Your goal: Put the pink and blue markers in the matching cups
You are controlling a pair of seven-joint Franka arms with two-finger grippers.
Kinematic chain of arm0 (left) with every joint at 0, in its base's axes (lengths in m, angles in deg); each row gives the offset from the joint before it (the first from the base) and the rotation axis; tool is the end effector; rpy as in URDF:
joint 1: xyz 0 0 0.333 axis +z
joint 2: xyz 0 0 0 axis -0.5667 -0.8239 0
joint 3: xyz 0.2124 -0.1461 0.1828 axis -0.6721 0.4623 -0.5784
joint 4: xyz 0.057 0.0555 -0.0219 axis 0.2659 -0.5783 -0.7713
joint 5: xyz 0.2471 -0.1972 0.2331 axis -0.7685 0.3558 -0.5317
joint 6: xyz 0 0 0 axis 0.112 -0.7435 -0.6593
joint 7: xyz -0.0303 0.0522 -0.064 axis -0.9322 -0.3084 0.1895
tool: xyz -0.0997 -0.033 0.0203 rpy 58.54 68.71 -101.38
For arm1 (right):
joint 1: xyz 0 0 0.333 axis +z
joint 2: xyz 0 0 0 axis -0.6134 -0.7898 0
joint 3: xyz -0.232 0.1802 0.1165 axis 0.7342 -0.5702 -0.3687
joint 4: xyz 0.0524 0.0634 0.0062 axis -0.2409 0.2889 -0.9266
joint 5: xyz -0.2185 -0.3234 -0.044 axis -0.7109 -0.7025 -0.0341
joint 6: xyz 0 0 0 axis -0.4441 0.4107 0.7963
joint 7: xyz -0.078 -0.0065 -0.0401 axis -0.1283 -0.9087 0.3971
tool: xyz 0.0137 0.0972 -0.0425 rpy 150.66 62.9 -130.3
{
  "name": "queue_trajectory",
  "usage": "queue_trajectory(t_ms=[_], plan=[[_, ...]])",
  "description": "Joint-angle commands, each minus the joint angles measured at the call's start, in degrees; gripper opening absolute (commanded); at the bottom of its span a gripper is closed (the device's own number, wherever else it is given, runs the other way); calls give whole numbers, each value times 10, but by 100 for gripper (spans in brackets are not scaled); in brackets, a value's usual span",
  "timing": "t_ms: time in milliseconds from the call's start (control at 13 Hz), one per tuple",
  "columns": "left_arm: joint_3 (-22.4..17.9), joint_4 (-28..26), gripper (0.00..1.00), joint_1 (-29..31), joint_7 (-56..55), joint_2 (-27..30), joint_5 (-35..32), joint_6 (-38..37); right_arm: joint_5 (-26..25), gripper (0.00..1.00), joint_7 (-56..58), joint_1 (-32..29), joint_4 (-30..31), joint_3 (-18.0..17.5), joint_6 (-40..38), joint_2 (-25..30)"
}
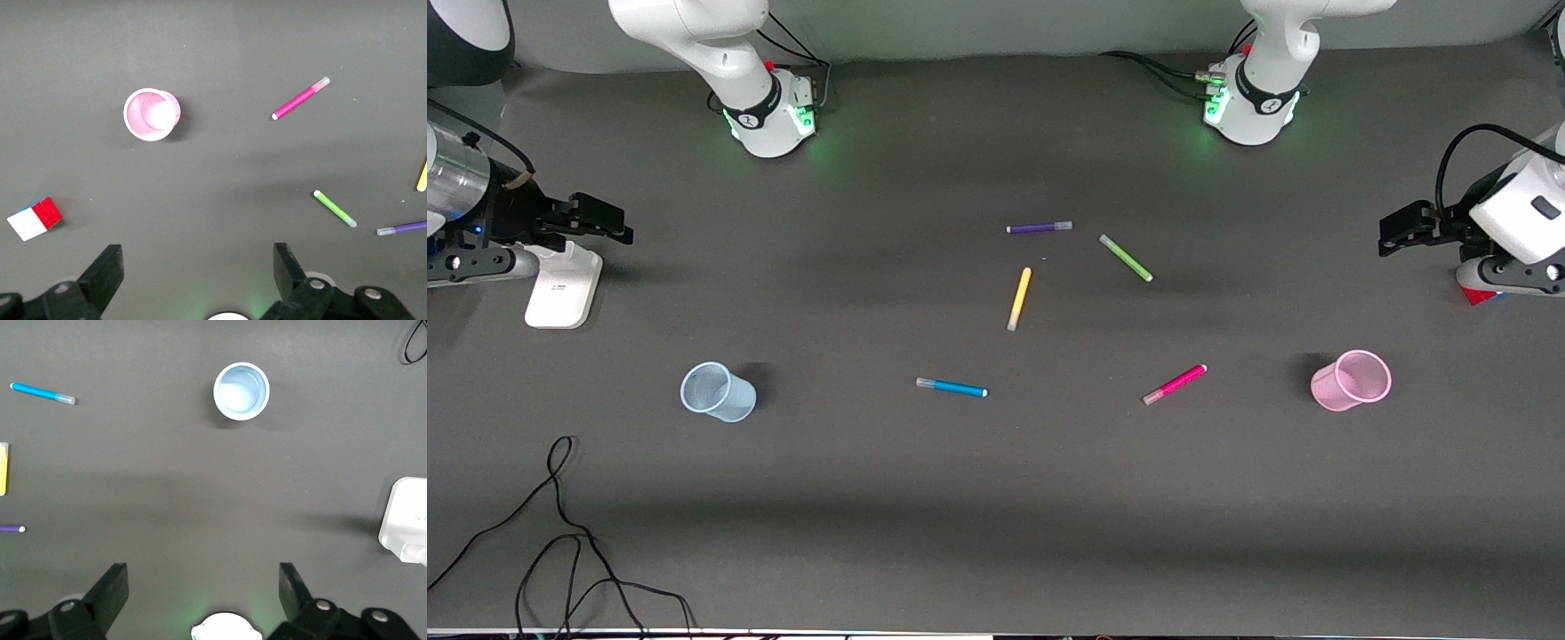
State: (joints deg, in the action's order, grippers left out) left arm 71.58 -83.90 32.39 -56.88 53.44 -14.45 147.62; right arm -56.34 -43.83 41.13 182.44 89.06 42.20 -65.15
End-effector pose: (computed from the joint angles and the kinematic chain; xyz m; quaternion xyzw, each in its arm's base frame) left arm 0.5540 -0.0263 0.5889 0.9972 -0.0558 -0.0503 0.0007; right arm 0.5250 0.0012 0.5793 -0.9964 -0.0163 0.0778 0.0284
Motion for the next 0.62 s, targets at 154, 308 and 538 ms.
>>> queue_trajectory(t_ms=[154, 308, 538], plan=[[23, 56, 99, -12, 101, -39, 2, 1, 4, 100, -63, 4, -43, -7, -9, -34], [46, 60, 99, -11, 167, -45, 4, 6, 36, 100, -97, 7, -52, -7, -26, -40], [69, 74, 99, -11, 270, -63, 6, 14, 73, 100, -241, 42, -56, -7, -29, -62]])
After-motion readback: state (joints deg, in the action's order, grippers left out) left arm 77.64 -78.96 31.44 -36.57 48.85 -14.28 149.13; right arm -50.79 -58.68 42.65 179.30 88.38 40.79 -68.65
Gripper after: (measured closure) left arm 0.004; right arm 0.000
